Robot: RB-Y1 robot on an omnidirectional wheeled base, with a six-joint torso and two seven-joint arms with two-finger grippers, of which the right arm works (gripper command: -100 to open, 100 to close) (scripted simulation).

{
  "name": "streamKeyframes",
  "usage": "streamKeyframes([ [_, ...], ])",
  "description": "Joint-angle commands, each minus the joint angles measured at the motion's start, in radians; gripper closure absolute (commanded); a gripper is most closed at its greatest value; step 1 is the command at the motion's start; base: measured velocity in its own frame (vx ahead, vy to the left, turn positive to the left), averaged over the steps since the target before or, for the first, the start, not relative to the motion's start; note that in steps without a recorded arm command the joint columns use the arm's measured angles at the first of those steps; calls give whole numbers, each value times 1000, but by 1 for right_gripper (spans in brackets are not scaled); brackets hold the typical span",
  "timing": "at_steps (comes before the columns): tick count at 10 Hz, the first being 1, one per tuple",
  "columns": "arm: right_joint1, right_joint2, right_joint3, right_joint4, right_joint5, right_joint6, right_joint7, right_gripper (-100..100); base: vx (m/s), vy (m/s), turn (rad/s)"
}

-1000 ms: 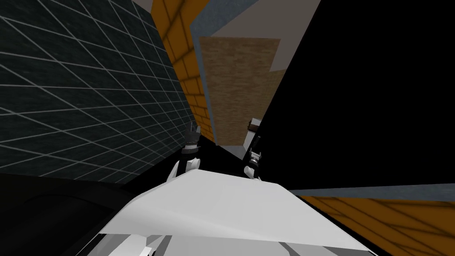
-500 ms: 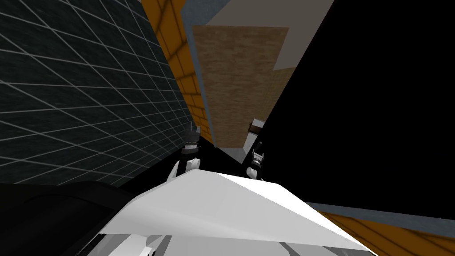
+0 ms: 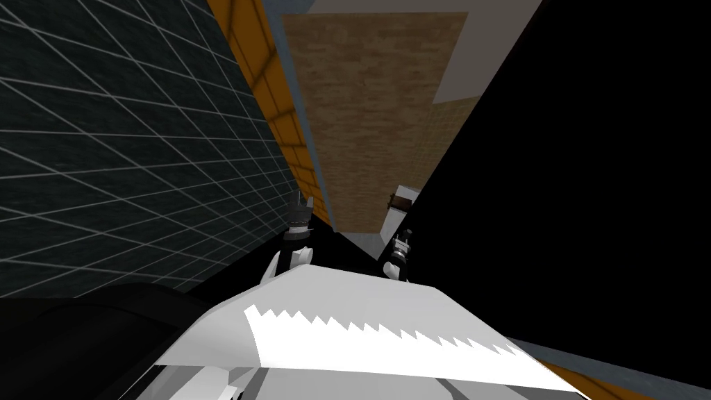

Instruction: Push the door open

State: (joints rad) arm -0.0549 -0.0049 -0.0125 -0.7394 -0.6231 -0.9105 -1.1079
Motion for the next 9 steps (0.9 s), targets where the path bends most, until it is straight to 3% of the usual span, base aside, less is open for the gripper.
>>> streamKeyframes([
  [1, 1, 0, 0, 0, 0, 1, 0, 100, -27, 6, -7],
  [5, 1, 0, 0, 0, 0, 1, 0, 100, -3, 0, 3],
  [9, -7, -27, -91, 1, -7, 2, 5, 100, 100, -18, 89],
])
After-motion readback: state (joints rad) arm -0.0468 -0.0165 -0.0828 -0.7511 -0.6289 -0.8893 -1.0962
